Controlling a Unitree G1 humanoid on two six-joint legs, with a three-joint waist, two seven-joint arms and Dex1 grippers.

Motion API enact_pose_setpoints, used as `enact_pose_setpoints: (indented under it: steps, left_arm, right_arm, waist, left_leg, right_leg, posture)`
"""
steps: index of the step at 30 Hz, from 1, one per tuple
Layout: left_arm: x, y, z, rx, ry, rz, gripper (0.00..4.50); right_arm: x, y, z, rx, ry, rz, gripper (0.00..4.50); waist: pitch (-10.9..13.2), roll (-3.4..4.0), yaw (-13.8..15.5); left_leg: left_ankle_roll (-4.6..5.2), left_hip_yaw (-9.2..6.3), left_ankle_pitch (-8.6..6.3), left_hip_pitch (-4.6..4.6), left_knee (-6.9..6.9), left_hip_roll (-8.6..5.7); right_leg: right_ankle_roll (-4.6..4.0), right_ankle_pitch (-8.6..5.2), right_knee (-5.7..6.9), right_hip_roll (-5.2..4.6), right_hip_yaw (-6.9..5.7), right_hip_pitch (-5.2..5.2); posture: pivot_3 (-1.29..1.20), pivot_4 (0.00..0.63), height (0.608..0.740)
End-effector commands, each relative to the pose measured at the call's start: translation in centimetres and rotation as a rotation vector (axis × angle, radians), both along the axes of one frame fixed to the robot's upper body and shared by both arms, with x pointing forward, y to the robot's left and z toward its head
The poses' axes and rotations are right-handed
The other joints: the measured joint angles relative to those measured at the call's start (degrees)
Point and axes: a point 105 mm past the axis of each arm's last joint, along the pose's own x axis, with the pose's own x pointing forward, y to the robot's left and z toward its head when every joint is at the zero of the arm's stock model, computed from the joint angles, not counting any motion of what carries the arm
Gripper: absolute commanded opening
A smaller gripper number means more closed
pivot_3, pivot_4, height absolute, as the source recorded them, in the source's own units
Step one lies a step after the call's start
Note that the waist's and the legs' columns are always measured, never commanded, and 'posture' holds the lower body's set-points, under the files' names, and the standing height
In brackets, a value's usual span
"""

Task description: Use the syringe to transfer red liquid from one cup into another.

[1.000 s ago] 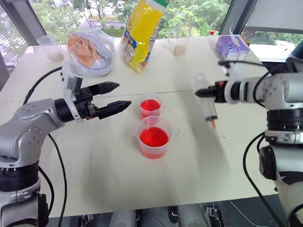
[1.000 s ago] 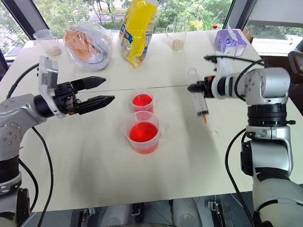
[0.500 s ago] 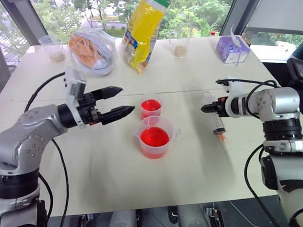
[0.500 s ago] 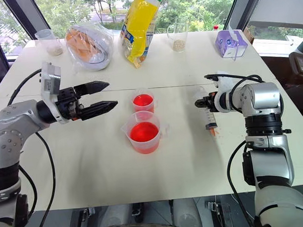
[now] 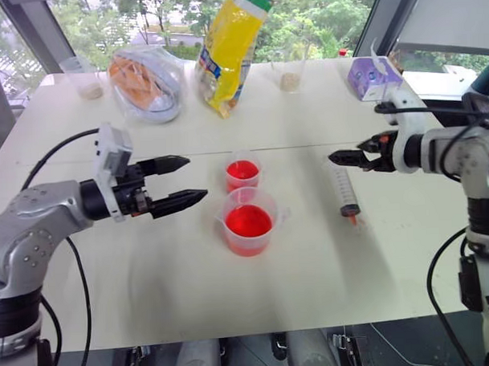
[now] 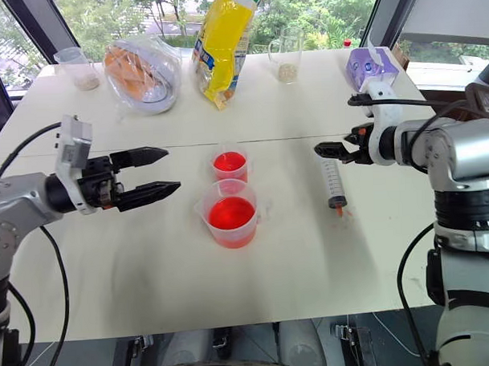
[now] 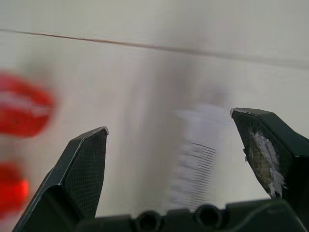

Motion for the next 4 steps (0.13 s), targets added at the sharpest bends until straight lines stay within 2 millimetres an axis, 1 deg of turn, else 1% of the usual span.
enact_pose_setpoints:
  steps: [1,4]
  left_arm:
    - [-0.8,0.4,0.8,0.011,-0.031,-0.003,4.5]
    - [-0.9,0.5,0.7,0.002,-0.025,0.007,4.5]
  right_arm:
    - [-3.2,1.8,2.9,0.009,-0.127,0.205,4.45]
    - [-5.9,2.7,3.7,0.04,-0.179,0.361,4.45]
  waist:
    - [0.0,0.0,0.03]
    - [0.0,0.0,0.2]
  left_leg:
    - [0.0,0.0,0.0,0.0,0.0,0.0]
    - [0.0,0.0,0.0,0.0,0.02,-0.01]
  right_leg:
    - [0.0,0.0,0.0,0.0,0.0,0.0]
    - [0.0,0.0,-0.03,-0.02,0.0,0.03]
  posture:
    - [0.0,0.15,0.74]
    - [0.0,0.15,0.74]
